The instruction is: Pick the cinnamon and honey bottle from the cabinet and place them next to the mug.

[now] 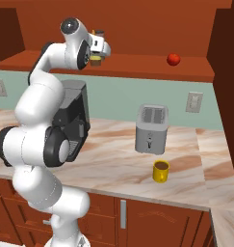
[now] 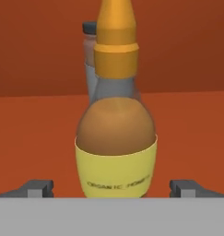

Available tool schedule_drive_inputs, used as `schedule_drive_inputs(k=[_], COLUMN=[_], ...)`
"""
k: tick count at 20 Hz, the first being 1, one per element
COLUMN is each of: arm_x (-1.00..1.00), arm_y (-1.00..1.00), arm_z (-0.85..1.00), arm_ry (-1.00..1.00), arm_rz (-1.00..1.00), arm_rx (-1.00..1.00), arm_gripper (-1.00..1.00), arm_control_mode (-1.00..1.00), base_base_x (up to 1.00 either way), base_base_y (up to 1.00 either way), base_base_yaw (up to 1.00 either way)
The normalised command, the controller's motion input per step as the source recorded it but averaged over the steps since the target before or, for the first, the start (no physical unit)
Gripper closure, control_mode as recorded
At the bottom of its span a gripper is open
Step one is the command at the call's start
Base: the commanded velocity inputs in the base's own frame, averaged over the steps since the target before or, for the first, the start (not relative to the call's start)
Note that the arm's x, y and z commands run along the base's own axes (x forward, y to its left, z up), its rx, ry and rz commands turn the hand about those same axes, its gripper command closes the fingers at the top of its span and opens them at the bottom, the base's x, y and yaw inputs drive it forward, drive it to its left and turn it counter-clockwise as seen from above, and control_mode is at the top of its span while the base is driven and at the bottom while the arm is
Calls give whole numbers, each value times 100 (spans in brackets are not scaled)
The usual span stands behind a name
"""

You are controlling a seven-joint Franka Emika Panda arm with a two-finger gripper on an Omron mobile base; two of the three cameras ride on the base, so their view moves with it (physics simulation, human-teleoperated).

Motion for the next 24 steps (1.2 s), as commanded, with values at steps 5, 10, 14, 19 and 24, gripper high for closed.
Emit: schedule_drive_inputs(k=[5,10,14,19,24], arm_x=[13,9,15,13,0], arm_y=[0,0,0,0,0], arm_z=[-6,-9,-8,-6,0], arm_ry=[2,0,0,0,0], arm_rz=[0,0,0,0,0], arm_rx=[0,0,0,0,0], arm_gripper=[-100,-100,-100,-100,-100], arm_control_mode=[-100,-100,-100,-100,-100], base_base_x=[0,0,0,0,0], base_base_y=[0,0,0,0,0], base_base_yaw=[0,0,0,0,0])
